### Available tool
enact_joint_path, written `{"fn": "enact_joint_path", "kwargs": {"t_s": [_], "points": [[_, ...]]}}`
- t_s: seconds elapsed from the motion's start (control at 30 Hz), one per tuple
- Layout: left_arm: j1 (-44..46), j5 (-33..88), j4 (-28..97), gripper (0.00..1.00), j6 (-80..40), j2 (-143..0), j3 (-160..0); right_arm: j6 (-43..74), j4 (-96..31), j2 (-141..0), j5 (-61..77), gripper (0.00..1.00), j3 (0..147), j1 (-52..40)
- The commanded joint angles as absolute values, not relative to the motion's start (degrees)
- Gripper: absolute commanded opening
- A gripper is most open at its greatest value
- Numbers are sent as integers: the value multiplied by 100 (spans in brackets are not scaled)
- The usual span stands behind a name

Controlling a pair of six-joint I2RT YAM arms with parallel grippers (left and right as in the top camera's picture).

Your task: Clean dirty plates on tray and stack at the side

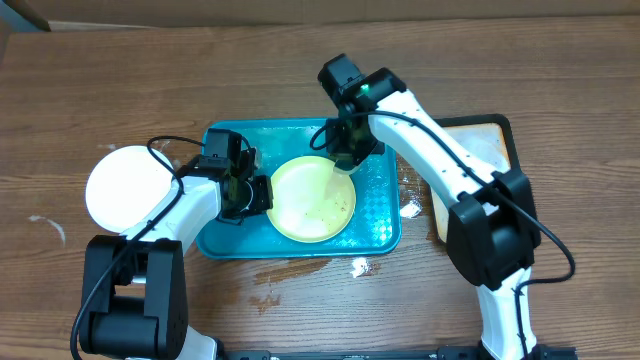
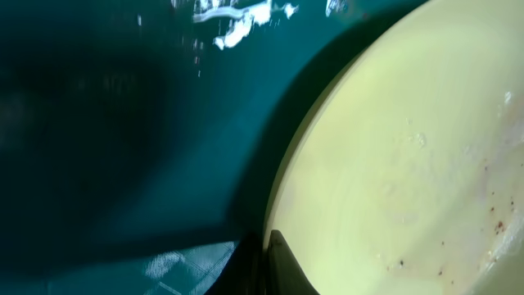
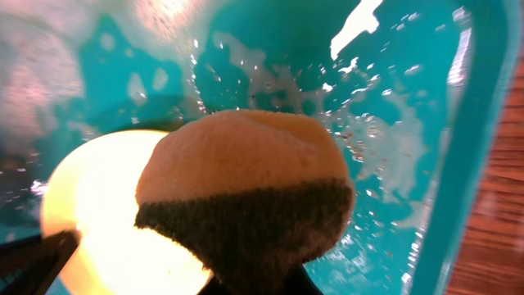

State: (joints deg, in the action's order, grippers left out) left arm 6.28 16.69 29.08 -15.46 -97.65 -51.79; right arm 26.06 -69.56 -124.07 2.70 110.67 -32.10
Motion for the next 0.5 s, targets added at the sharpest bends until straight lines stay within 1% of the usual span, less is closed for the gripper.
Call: {"fn": "enact_joint_path", "kwargs": {"t_s": [0.0,0.3,0.37,0.47], "points": [[642,1640,2805,4,-1413,-9815,-5262,2502,-7070,-11821,156,4,11384,-3129],[637,1754,2716,4,-1203,-9791,-5264,2504,-7559,-11290,56,4,11419,-2655],[635,1535,2718,4,-1308,-9765,-5290,2506,-7743,-11260,-47,4,11419,-2508],[637,972,3076,4,-1549,-9725,-5487,2528,-8117,-11262,-305,4,11408,-2257]]}}
